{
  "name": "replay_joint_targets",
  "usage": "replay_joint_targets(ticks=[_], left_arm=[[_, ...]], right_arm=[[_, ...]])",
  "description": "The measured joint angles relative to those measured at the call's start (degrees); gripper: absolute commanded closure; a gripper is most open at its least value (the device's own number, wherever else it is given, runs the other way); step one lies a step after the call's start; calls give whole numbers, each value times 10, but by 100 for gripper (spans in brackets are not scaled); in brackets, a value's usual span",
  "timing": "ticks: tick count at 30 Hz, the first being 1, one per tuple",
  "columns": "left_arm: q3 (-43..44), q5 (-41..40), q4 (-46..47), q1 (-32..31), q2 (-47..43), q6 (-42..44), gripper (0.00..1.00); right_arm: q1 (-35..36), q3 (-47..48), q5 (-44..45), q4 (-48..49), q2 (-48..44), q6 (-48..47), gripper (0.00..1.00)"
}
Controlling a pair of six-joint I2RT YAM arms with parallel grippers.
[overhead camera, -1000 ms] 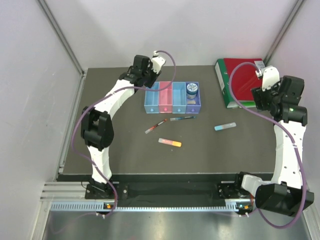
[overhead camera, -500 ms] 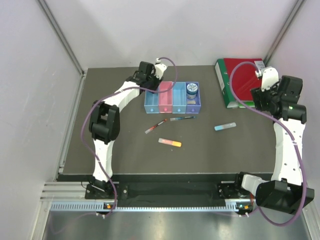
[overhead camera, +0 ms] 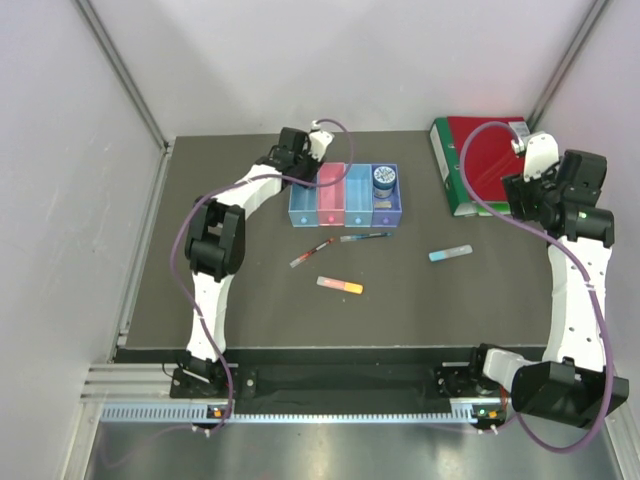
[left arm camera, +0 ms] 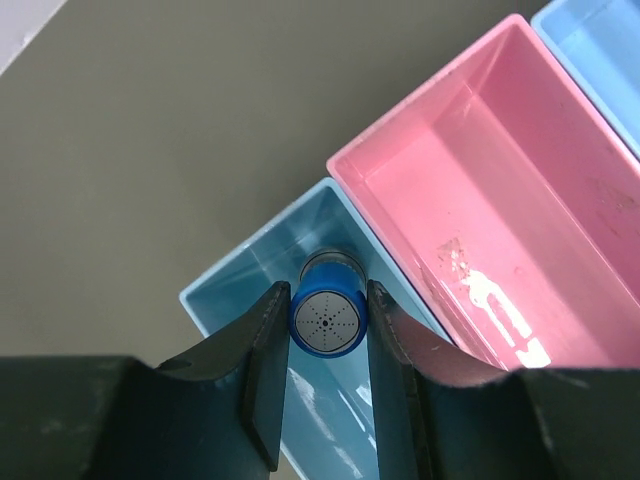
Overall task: Sort the stationery into containers
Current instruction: Place the stationery in the storage box.
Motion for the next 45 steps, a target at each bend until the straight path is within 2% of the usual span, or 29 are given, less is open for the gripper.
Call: replay_joint_targets(ticks=[1, 2, 6, 15, 30, 32, 33, 35, 40, 45], left_arm=[[2, -1, 2, 0, 0, 0, 85], [3, -2, 3, 1, 2, 0, 77], [5, -3, 6, 3, 7, 2, 61], [5, -3, 7, 4, 8, 6, 43], [16, 5, 9, 5, 5, 5, 37], [17, 8, 9, 5, 1, 4, 37], [17, 12, 8, 5, -6, 3, 36], [17, 20, 6, 5, -15, 0, 34], [17, 52, -11, 0, -72, -6, 29], [-11, 72, -24, -2, -166, -4, 24]], right_arm=[[0, 0, 0, 0, 0, 0, 32], [0, 0, 0, -1, 0, 0, 33], [0, 0, 0, -1, 0, 0, 33], [1, 0, 0, -2, 0, 5, 33], [10, 0, -5, -18, 0, 10, 31], [15, 0, -9, -24, 0, 6, 26], [19, 0, -13, -27, 0, 1, 20], [27, 0, -20, -38, 0, -11, 17], [53, -2, -52, -86, 3, -75, 0], [80, -21, -75, -138, 9, -167, 0]])
